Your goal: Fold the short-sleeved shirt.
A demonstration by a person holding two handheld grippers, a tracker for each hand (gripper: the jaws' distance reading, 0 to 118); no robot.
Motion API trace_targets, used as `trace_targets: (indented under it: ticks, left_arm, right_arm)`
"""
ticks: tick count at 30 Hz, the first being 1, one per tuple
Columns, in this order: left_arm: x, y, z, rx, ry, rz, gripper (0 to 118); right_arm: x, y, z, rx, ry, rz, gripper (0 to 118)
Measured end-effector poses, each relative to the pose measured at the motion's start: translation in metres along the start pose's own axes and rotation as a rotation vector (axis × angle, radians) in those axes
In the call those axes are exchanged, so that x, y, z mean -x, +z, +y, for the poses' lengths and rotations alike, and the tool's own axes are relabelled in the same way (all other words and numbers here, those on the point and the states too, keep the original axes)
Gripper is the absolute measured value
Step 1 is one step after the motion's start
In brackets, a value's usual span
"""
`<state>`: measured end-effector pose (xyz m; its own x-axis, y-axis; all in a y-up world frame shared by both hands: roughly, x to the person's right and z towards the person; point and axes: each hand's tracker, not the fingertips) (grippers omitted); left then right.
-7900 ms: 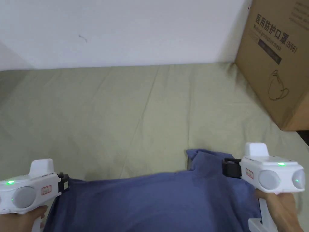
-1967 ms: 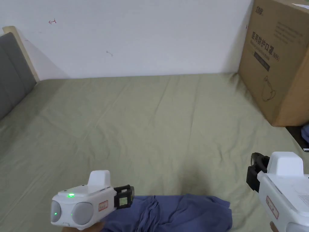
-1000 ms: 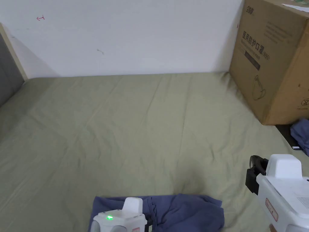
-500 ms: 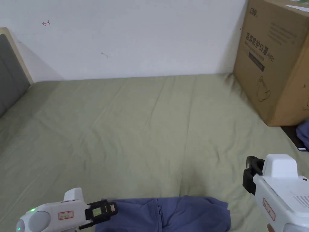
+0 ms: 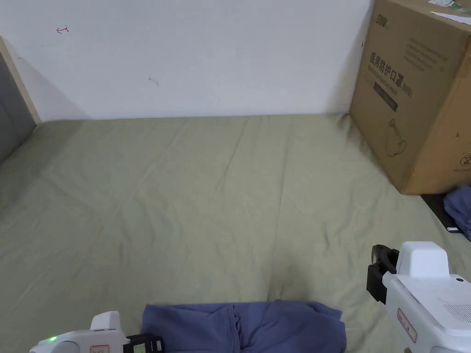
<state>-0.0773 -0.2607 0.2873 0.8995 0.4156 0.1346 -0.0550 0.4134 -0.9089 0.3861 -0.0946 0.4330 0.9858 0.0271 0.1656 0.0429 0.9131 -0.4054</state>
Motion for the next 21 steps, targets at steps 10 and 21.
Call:
trace_targets:
  ticks: [10, 21]
  left_arm:
    - [-0.032, 0.02, 0.003, -0.079, -0.085, -0.002, 10]
    - [0.029, 0.116, 0.025, -0.185, -0.048, 0.188, 9]
  right_arm:
    - [-0.001, 0.0, 0.001, -0.002, -0.013, 0.006, 0]
    - [0.0, -0.002, 0.004, -0.02, -0.021, 0.025, 0]
